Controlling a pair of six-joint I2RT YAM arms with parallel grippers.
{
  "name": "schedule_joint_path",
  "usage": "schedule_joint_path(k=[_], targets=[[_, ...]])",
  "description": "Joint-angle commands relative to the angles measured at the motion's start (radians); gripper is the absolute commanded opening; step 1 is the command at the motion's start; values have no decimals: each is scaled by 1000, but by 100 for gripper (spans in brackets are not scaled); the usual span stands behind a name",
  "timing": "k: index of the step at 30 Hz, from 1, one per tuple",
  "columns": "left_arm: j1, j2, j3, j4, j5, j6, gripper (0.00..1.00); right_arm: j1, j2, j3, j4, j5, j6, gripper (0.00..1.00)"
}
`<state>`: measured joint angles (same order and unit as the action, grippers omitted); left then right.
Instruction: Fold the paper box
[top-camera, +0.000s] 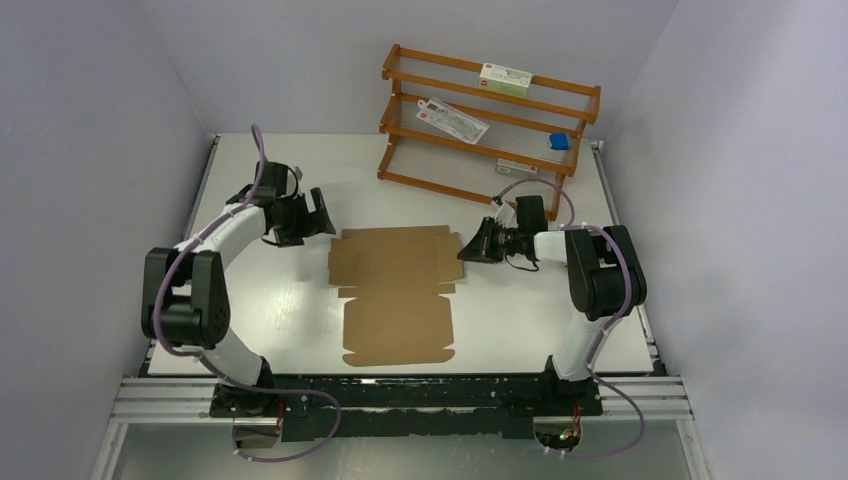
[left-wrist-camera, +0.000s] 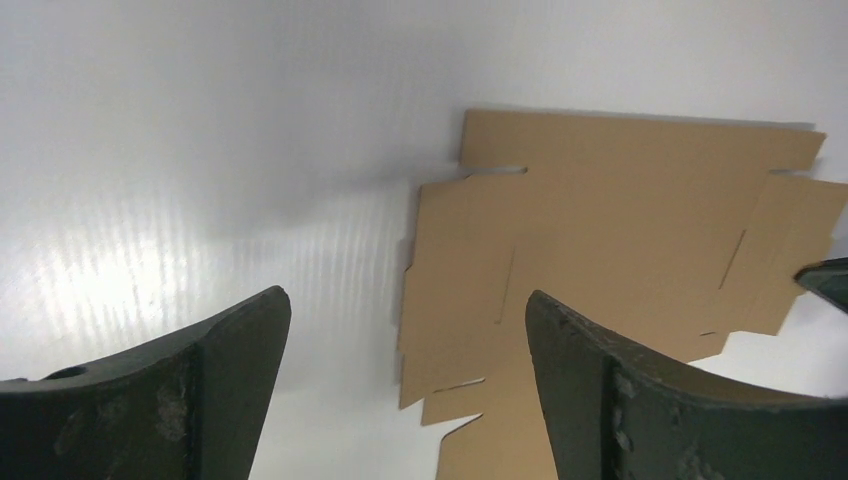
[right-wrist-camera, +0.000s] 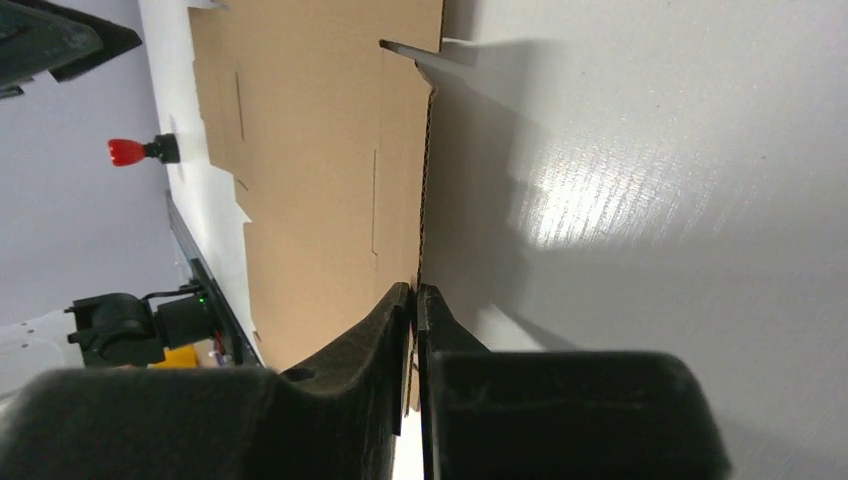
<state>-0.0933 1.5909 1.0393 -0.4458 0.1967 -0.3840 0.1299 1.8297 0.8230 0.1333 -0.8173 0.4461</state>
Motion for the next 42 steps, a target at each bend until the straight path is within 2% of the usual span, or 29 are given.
schedule_joint_path(k=[1, 10, 18, 26, 36, 42], targets=[[9, 74, 83, 25, 131, -39, 91, -4, -22, -7, -30, 47, -48, 13], [8, 253, 216, -13, 161, -39, 86, -4, -50, 47, -23, 142, -41, 29], [7, 382, 303, -24, 218, -41, 76, -4, 15, 63, 76, 90, 32, 33], [-10, 463, 336, -28, 266, -37, 65, 24, 112, 158, 112, 85, 80, 36], [-24, 507, 344, -36, 340, -25, 52, 78, 202, 242, 82, 94, 80, 37], [-26, 483, 332, -24, 362, -39, 43, 96, 224, 267, 86, 102, 87, 37]])
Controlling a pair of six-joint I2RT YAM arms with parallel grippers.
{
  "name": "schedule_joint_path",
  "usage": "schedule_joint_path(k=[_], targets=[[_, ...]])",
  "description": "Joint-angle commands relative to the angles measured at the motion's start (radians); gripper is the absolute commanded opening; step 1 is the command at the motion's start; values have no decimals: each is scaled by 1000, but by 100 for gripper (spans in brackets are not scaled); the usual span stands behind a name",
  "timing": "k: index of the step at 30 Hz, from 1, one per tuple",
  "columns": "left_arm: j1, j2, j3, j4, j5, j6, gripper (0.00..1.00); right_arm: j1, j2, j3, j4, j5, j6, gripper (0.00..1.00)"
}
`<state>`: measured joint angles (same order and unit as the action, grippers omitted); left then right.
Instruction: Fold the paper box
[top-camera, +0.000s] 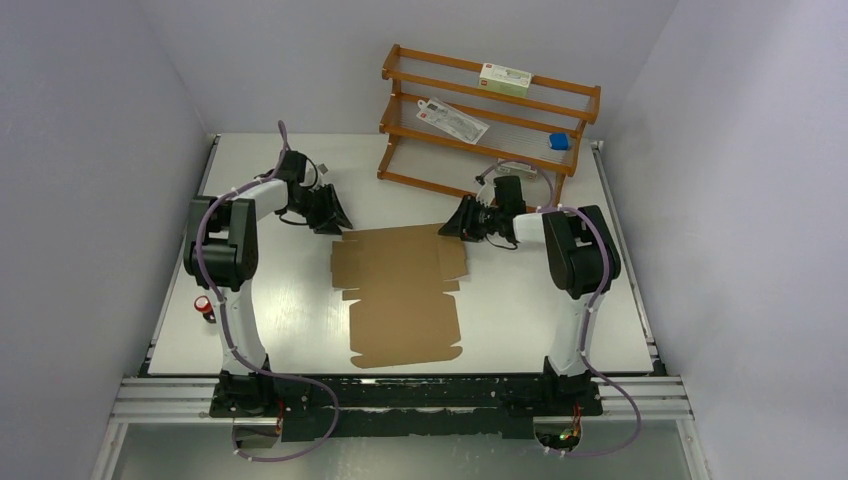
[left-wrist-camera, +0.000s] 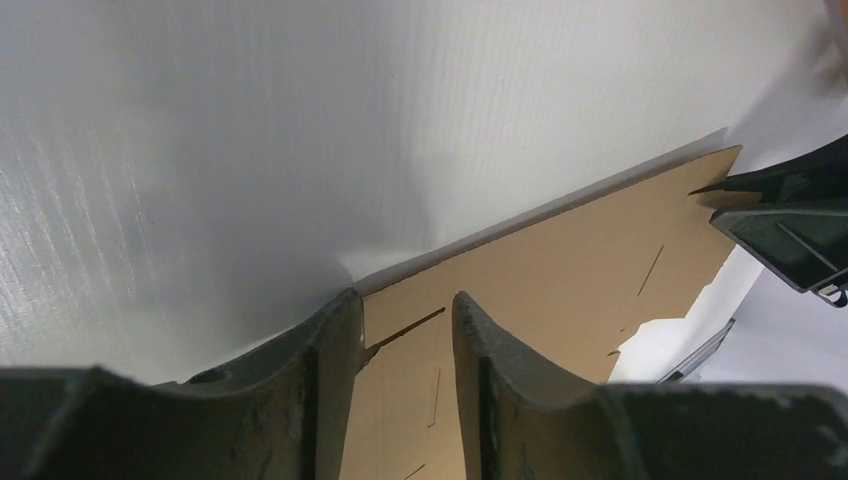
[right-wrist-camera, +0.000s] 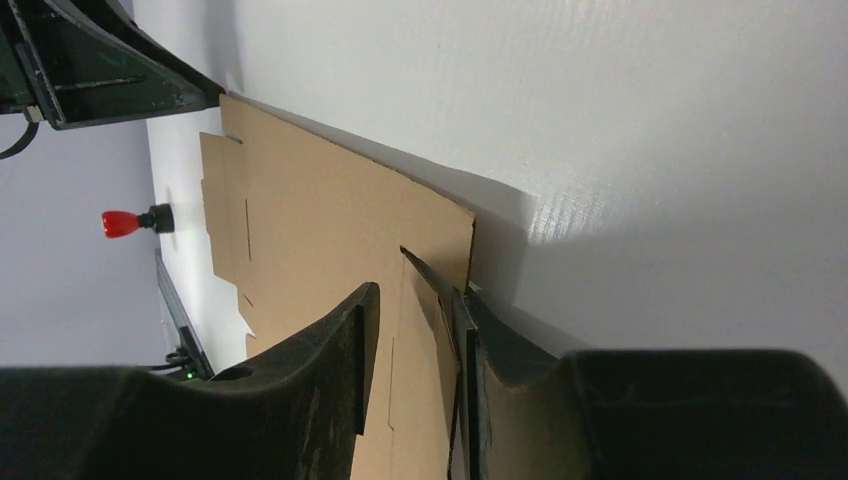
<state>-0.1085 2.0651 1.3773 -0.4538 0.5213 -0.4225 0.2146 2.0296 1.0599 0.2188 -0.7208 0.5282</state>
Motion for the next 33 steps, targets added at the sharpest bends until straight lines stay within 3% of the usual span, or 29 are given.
schedule_joint_path(k=[1, 6, 13, 17, 23, 33], targets=[[-11, 3, -6, -15, 37, -2, 42, 13, 26, 37, -4, 8, 2, 37], [-12, -19, -16, -5, 32, -3, 37, 13, 29, 62, -42, 32, -22, 39], [-13, -5, -28, -8, 32, 1, 36, -8, 28, 65, -61, 75, -33, 47], [-12, -9, -19, -39, -34, 28, 40, -17, 30, 73, -74, 100, -41, 49], [-12, -18, -37, -58, -81, 54, 47, -21, 60, 87, -78, 95, -46, 48], [-25, 60, -12, 0, 17, 16, 48, -15, 74, 45, -44, 56, -41, 44]])
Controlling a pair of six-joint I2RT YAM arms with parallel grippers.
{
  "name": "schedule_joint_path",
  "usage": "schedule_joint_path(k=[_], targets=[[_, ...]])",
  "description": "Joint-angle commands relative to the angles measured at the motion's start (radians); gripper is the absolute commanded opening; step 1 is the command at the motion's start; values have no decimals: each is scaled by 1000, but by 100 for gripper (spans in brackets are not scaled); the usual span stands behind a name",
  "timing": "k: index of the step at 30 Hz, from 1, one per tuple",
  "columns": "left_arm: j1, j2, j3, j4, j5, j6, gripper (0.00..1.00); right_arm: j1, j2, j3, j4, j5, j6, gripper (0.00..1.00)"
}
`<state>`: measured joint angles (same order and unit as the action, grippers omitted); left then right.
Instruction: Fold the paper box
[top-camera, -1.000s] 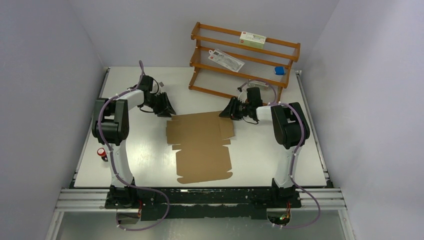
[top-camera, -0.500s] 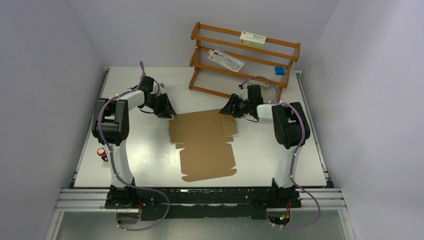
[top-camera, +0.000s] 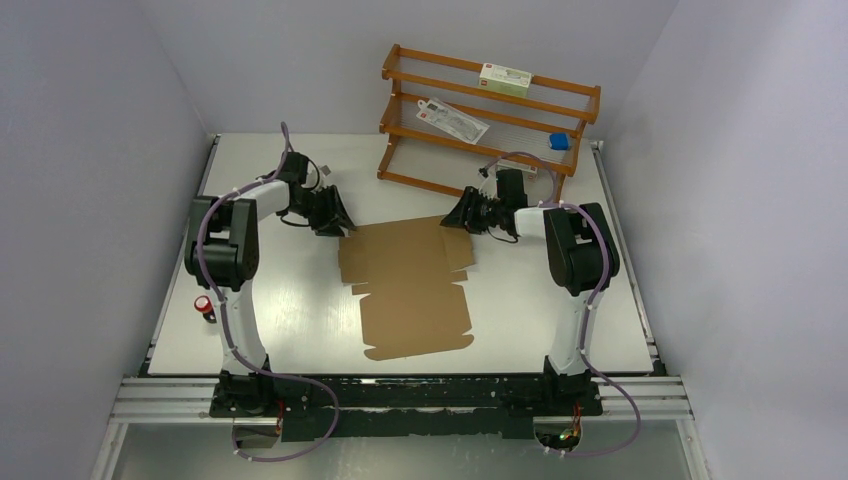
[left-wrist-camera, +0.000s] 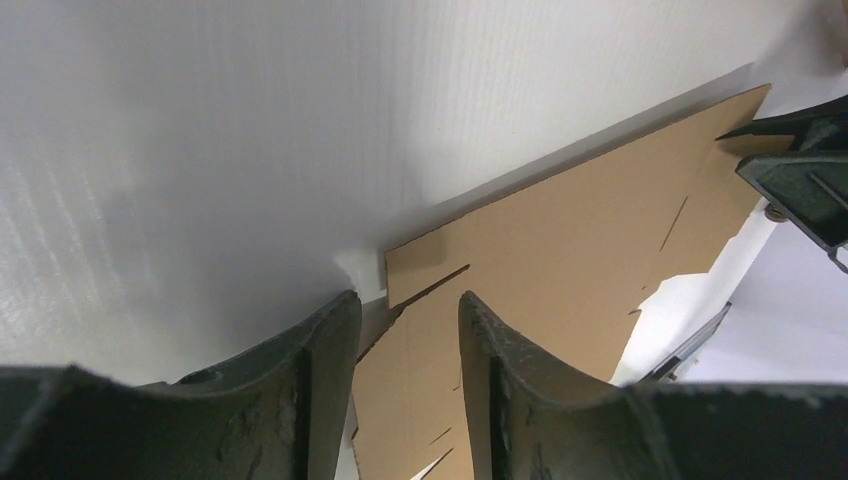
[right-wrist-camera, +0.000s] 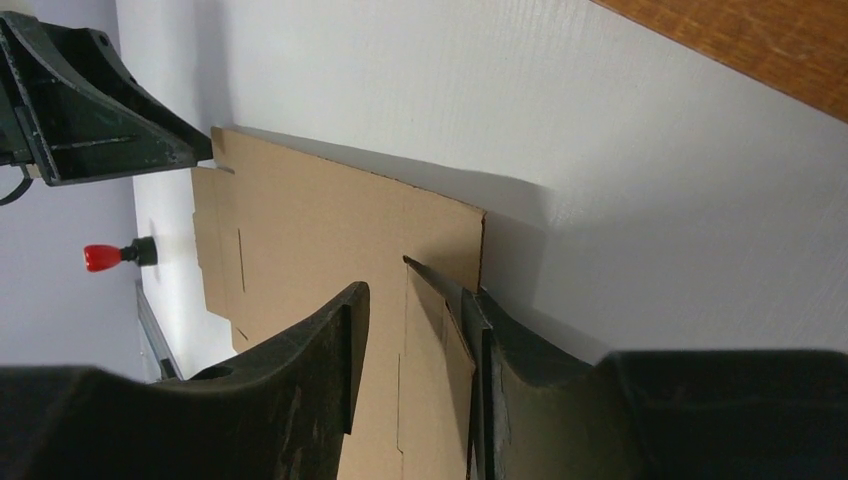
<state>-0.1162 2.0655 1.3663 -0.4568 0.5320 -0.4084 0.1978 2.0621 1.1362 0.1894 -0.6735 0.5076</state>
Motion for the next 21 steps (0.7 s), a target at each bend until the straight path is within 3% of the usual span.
schedule_joint_path(k=[1, 11, 21], targets=[[-17, 61, -5, 9, 14, -3, 47, 1, 41, -38, -9, 7, -17, 43], [-34, -11, -48, 74, 63, -61, 27, 18, 22, -64, 3, 32, -14, 43], [-103, -86, -49, 98, -30, -114, 11, 40, 2, -96, 5, 103, -22, 38]])
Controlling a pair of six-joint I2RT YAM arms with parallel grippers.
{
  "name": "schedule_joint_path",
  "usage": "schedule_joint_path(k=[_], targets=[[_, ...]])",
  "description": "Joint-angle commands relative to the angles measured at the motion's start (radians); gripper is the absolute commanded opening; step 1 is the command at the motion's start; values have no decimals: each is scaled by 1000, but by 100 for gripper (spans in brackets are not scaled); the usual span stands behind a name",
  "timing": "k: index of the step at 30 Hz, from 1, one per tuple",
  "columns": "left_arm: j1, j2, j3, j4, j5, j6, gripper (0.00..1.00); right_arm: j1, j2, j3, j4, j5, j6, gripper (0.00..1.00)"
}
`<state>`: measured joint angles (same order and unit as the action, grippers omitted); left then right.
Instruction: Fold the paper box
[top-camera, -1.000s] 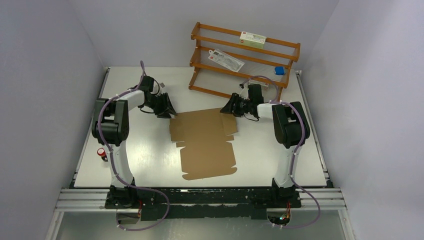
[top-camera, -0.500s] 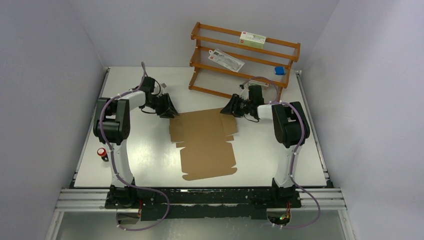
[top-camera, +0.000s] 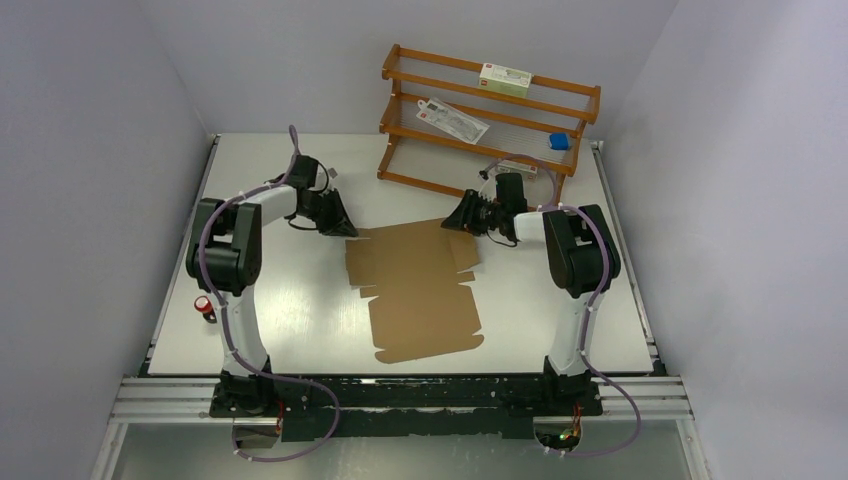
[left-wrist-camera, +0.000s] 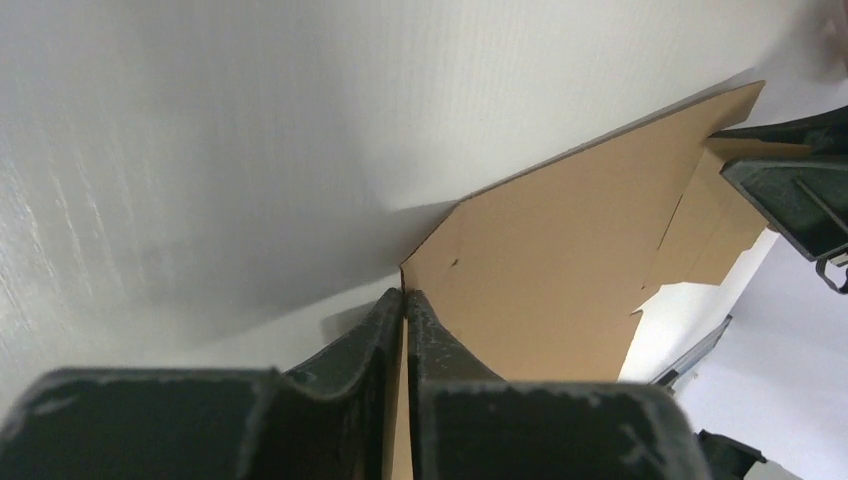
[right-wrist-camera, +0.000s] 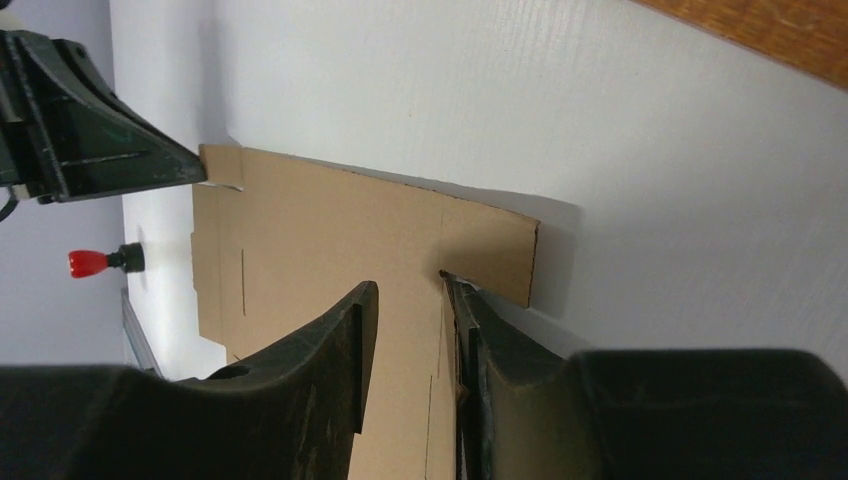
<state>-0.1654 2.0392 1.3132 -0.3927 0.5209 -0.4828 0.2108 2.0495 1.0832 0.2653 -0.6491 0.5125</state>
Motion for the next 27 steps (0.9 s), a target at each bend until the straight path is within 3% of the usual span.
schedule_joint_path(k=[1, 9, 14, 19, 27], targets=[[-62, -61, 6, 32, -31, -44, 10, 30, 13, -44, -72, 87, -30, 38], [-136, -51, 49, -8, -158, -45, 7, 46, 7, -55, -78, 129, -43, 36], [-207, -40, 115, -87, -330, -16, 11, 51, -1, -57, -86, 151, -50, 36], [-227, -41, 149, -138, -411, 6, 20, 50, -20, -53, -91, 149, -53, 37], [-212, -110, 96, -150, -482, 22, 46, 50, -52, -42, -107, 154, -61, 42]])
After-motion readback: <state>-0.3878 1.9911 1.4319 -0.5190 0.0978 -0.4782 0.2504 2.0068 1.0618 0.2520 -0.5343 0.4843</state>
